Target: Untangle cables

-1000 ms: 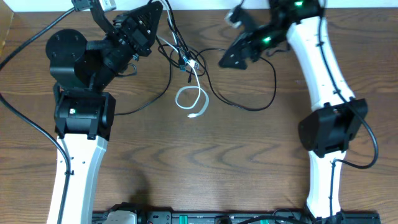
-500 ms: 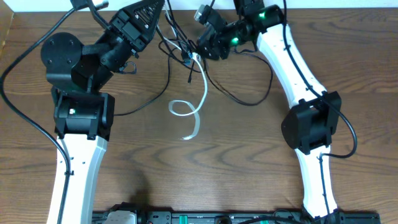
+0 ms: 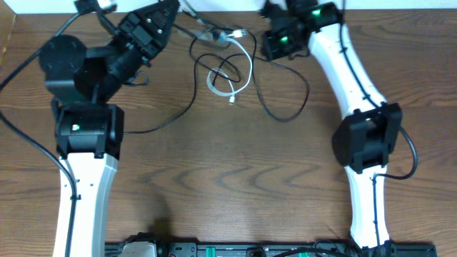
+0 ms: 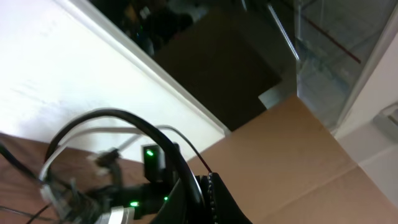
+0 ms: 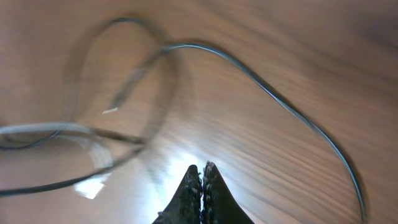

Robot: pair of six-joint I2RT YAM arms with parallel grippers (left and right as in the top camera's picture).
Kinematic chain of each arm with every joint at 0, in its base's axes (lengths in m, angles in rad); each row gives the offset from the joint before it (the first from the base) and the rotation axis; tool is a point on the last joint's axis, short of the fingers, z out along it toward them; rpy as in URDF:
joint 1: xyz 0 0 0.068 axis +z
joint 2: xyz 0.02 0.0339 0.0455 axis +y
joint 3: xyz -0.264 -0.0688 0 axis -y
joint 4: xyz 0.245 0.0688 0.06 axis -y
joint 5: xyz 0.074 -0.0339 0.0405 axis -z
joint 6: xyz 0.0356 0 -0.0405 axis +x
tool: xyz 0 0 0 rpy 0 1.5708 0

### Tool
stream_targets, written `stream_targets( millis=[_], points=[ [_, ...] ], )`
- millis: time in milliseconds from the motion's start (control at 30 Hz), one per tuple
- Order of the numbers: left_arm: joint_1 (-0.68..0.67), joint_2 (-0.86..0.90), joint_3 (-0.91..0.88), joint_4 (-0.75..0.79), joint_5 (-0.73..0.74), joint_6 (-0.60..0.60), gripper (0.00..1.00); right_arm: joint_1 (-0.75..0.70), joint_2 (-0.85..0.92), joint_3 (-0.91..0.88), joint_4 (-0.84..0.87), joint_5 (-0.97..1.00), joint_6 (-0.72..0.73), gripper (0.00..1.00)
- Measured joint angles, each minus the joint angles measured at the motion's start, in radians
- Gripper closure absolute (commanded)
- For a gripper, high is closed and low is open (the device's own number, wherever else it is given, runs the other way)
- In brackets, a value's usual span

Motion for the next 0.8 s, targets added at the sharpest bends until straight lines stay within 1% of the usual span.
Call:
stream_targets(
  millis=[133, 267, 400, 467, 533, 633, 700, 800],
  points=[
    [0.049, -0.001, 0.000, 0.001, 0.027, -0.003, 0.93, -0.100, 0.035, 0.000, -0.051, 0.098, 0.079, 0.99],
    [0.085, -0.001, 0.000, 0.001, 0.054, -0.004, 0.92, -0.170, 0.082, -0.003, -0.090, 0.144, 0.119, 0.99],
    [0.096, -0.001, 0.000, -0.003, 0.090, -0.003, 0.93, -0.195, 0.097, -0.005, -0.099, 0.090, 0.078, 0.99],
    [0.092, -0.001, 0.000, -0.005, 0.117, 0.003, 0.93, -0.193, 0.097, -0.005, -0.102, 0.002, 0.020, 0.95],
    [0.084, 0.001, 0.000, -0.006, 0.157, 0.030, 0.93, -0.186, 0.097, -0.006, -0.115, -0.092, -0.034, 0.83],
    [0.060, 0.024, 0.000, -0.012, 0.234, 0.100, 0.93, -0.173, 0.093, -0.006, -0.135, -0.228, -0.103, 0.66],
    [0.037, 0.059, 0.001, -0.022, 0.303, 0.161, 0.93, -0.164, 0.085, -0.006, -0.148, -0.303, -0.146, 0.57],
    [0.007, 0.146, 0.001, -0.027, 0.403, 0.243, 0.93, -0.150, 0.051, -0.007, -0.157, -0.377, -0.182, 0.46]
  ],
)
